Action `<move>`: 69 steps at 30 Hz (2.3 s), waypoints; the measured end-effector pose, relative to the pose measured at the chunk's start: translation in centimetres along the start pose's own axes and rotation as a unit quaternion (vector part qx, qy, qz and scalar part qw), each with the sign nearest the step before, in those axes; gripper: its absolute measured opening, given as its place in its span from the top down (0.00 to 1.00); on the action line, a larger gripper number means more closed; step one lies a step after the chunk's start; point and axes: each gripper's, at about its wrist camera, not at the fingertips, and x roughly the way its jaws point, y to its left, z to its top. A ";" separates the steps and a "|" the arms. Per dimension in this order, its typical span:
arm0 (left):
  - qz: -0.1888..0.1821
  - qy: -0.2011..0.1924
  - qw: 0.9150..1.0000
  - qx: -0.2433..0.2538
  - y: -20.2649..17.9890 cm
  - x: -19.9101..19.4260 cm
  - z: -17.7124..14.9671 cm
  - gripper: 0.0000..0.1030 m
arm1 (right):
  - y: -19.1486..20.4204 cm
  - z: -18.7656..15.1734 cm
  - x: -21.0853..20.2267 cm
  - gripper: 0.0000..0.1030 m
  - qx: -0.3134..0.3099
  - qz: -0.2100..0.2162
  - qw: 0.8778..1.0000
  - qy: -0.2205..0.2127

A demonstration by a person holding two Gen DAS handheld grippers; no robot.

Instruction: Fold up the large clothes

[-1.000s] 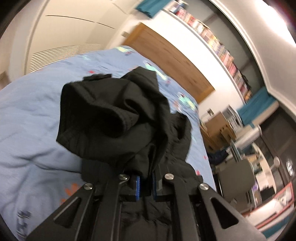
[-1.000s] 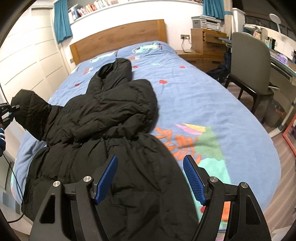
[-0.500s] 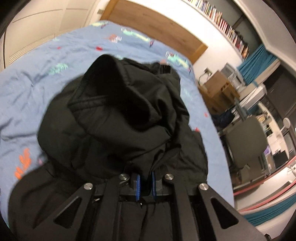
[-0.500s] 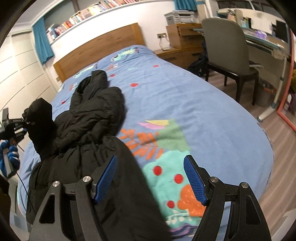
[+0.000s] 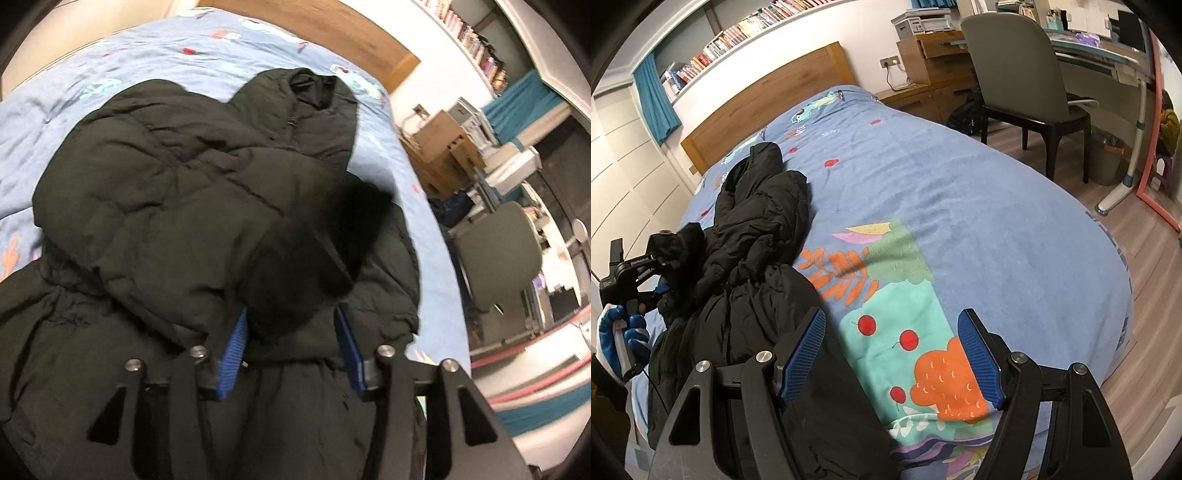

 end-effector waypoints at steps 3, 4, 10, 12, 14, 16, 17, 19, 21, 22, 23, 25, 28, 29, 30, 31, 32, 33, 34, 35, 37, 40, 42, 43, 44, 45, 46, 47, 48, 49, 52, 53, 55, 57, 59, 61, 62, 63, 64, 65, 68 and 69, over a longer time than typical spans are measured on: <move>-0.016 0.007 1.000 0.019 -0.7 -1.0 -0.2 0.55 | 0.5 -0.1 0.2 0.29 -0.005 0.005 1.000 0.004; -0.021 0.008 0.999 0.027 -0.9 -1.5 -0.3 0.55 | 1.0 -0.2 0.3 0.29 -0.009 0.008 1.000 0.006; 0.013 -0.024 0.998 0.057 2.1 -5.8 0.7 0.55 | 6.5 0.1 1.6 0.29 -0.070 0.031 0.997 0.020; 0.048 -0.035 0.996 0.071 4.2 -7.2 1.2 0.55 | 9.1 0.4 2.2 0.29 -0.097 0.041 0.994 0.024; 0.084 -0.045 0.993 0.074 6.8 -8.4 2.2 0.55 | 12.3 0.8 2.9 0.29 -0.125 0.056 0.990 0.026; 0.102 -0.052 0.991 0.065 9.4 -9.2 3.1 0.55 | 16.3 1.4 3.7 0.29 -0.160 0.074 0.984 0.026; 0.107 -0.056 0.991 0.059 10.7 -9.6 3.6 0.55 | 18.7 1.8 4.1 0.29 -0.181 0.084 0.980 0.026; 0.117 -0.063 0.990 0.046 12.9 -10.1 4.4 0.55 | 22.7 2.5 4.9 0.29 -0.214 0.103 0.971 0.023; 0.124 -0.068 0.989 0.037 14.6 -10.2 5.2 0.55 | 26.5 3.2 5.7 0.29 -0.242 0.120 0.963 0.019; 0.126 -0.070 0.989 0.035 15.1 -10.1 5.6 0.55 | 28.5 3.5 6.1 0.29 -0.257 0.128 0.958 0.014; 0.130 -0.071 0.988 0.035 15.7 -9.8 6.2 0.55 | 30.6 3.8 6.6 0.29 -0.271 0.138 0.953 0.009; 0.132 -0.070 0.988 0.037 16.3 -8.9 7.3 0.55 | 33.9 4.2 7.6 0.29 -0.291 0.154 0.944 0.006; 0.131 -0.070 0.988 0.047 16.3 -7.2 8.3 0.55 | 37.3 4.2 9.9 0.29 -0.317 0.164 0.934 0.008; 0.128 -0.070 0.988 0.050 16.2 -6.7 8.5 0.55 | 38.2 4.0 11.2 0.29 -0.324 0.163 0.932 0.015; 0.125 -0.068 0.988 0.054 16.2 -6.0 8.8 0.55 | 38.7 3.9 12.1 0.29 -0.325 0.162 0.931 0.020; 0.122 -0.066 0.989 0.057 16.2 -5.1 9.2 0.55 | 39.0 3.8 13.3 0.29 -0.326 0.159 0.931 0.028; 0.122 -0.062 0.989 0.060 16.2 -4.3 9.4 0.55 | 39.1 3.6 14.4 0.29 -0.327 0.154 0.932 0.034; 0.123 -0.059 0.989 0.063 16.0 -3.5 9.5 0.55 | 39.0 3.4 15.4 0.29 -0.328 0.148 0.932 0.040; 0.128 -0.052 0.988 0.066 15.9 -2.3 9.6 0.55 | 38.7 3.2 16.6 0.29 -0.331 0.136 0.933 0.046; 0.132 -0.046 0.988 0.068 16.0 -1.4 9.6 0.55 | 38.3 3.1 17.7 0.29 -0.334 0.124 0.933 0.050; 0.137 -0.028 0.988 0.071 16.3 0.7 9.3 0.55 | 37.4 3.0 19.6 0.29 -0.333 0.108 0.935 0.062; 0.152 -0.015 0.984 0.091 16.5 3.5 8.4 0.50 | 35.3 2.8 22.4 0.28 -0.320 0.110 0.937 0.082; 0.172 -0.018 0.978 0.114 16.2 4.4 7.9 0.50 | 34.8 2.4 23.0 0.28 -0.330 0.117 0.933 0.081; 0.175 -0.018 0.978 0.115 16.2 4.5 7.8 0.50 | 34.7 2.3 23.0 0.28 -0.336 0.116 0.931 0.080; 0.175 -0.018 0.978 0.114 16.2 4.5 7.8 0.50 | 34.7 2.2 23.0 0.28 -0.339 0.116 0.930 0.080; 0.174 -0.016 0.978 0.112 16.3 4.4 7.8 0.50 | 34.6 2.3 22.8 0.28 -0.338 0.118 0.930 0.082; 0.173 -0.012 0.979 0.110 16.2 4.0 7.9 0.50 | 34.5 2.5 22.7 0.28 -0.337 0.118 0.930 0.084; 0.172 -0.010 0.979 0.108 16.1 3.3 8.2 0.50 | 34.5 2.8 22.4 0.28 -0.337 0.116 0.930 0.088; 0.168 -0.019 0.980 0.105 15.9 2.4 8.7 0.50 | 34.5 3.1 21.9 0.29 -0.333 0.113 0.931 0.098; 0.165 -0.027 0.981 0.103 15.8 1.8 9.0 0.50 | 34.6 3.8 21.8 0.29 -0.328 0.113 0.932 0.103; 0.153 -0.053 0.982 0.100 15.0 -0.1 11.1 0.50 | 35.4 5.2 19.2 0.29 -0.326 0.136 0.933 0.076; 0.152 -0.061 0.981 0.102 14.6 -0.3 12.1 0.50 | 35.8 5.7 19.0 0.29 -0.329 0.138 0.932 0.067; 0.157 -0.068 0.979 0.108 13.9 0.1 13.5 0.50 | 36.9 7.1 18.5 0.28 -0.335 0.137 0.931 0.044; 0.164 -0.066 0.978 0.109 13.4 1.3 14.3 0.50 | 37.7 8.0 19.3 0.28 -0.339 0.125 0.932 0.036; 0.172 -0.053 0.977 0.111 13.3 3.0 14.4 0.50 | 37.9 8.3 20.9 0.28 -0.340 0.113 0.933 0.039; 0.187 -0.031 0.976 0.110 13.7 5.5 13.9 0.50 | 37.7 8.3 23.4 0.28 -0.335 0.092 0.936 0.051; 0.195 -0.022 0.975 0.109 13.9 6.4 13.6 0.50 | 37.6 8.2 24.3 0.26 -0.332 0.089 0.937 0.058; 0.205 -0.016 0.973 0.108 14.1 7.4 13.0 0.50 | 37.2 7.9 25.4 0.25 -0.326 0.087 0.939 0.069; 0.209 -0.017 0.972 0.108 14.2 7.8 12.6 0.50 | 36.8 7.6 26.3 0.23 -0.322 0.086 0.940 0.076; 0.212 -0.021 0.971 0.109 14.0 7.7 12.4 0.50 | 36.6 7.3 26.8 0.21 -0.319 0.087 0.940 0.080; 0.224 -0.032 0.967 0.115 13.3 6.7 11.9 0.50 | 36.1 7.2 26.4 0.21 -0.312 0.086 0.943 0.082; 0.227 -0.043 0.966 0.112 12.9 5.8 11.6 0.50 | 36.1 7.2 26.0 0.21 -0.314 0.083 0.943 0.079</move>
